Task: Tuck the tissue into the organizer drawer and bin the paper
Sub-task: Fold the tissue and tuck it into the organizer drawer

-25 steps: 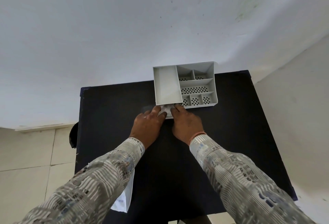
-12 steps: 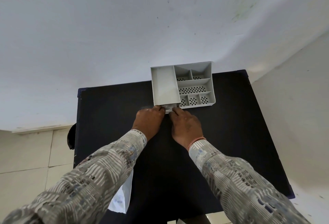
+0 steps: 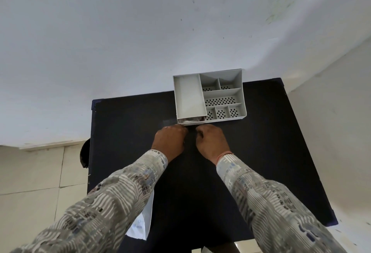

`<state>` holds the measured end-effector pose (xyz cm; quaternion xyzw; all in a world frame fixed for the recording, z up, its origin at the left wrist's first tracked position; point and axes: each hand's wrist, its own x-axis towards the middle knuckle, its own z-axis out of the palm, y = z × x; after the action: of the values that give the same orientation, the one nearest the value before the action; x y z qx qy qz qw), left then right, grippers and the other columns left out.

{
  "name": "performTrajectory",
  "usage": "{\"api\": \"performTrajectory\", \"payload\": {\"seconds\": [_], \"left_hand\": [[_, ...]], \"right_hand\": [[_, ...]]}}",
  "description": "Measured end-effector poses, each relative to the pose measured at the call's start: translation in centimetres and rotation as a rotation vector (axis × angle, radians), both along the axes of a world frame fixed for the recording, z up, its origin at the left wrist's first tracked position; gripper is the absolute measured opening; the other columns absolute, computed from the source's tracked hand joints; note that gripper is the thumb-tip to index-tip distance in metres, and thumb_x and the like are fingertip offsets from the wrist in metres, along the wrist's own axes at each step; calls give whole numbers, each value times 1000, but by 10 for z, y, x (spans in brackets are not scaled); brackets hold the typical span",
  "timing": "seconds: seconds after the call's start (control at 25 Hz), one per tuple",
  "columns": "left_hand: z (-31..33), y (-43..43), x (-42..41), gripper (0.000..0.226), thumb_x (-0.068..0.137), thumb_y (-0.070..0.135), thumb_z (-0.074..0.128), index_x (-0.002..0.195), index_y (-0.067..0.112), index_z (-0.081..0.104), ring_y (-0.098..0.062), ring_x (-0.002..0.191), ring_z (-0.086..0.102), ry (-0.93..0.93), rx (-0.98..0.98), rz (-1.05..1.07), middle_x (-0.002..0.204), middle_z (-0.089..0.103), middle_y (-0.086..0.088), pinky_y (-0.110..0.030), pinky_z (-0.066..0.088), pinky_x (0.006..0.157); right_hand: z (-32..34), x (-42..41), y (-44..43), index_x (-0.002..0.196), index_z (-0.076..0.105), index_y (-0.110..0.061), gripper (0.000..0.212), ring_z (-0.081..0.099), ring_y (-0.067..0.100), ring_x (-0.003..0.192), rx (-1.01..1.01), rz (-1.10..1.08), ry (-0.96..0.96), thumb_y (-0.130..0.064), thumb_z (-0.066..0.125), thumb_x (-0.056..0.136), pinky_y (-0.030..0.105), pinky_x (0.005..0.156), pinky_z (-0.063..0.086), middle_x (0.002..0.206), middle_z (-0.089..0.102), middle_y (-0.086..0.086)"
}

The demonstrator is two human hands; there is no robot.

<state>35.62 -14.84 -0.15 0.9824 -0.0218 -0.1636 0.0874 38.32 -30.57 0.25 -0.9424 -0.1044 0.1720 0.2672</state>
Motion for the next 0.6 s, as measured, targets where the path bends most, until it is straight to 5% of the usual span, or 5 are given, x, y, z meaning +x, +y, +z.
{"api": "performTrajectory", "payload": {"seconds": [0.2,0.44,0.6], "left_hand": [[1,-1,2,52,91,28,68,141,21,61,-38,123,67,69,-71,30,146,62,-7,-52,61,94],[16,19,-54,59,88,39,76,144,25,64,-26,125,67,44,-326,292,145,65,-3,-40,52,107],[18,46,-125,64,86,35,82,144,22,62,-29,129,63,-9,-360,619,146,63,-6,-41,49,108]], "right_hand": [[0,19,3,139,61,0,44,57,36,134,-33,31,112,-3,55,96,35,115,40,142,64,22],[7,-25,-1,156,47,-11,60,39,26,153,44,138,110,-11,60,98,32,127,27,165,44,12],[3,-61,30,148,59,-15,52,49,25,144,64,261,100,-29,67,98,32,121,34,153,58,9]]}}
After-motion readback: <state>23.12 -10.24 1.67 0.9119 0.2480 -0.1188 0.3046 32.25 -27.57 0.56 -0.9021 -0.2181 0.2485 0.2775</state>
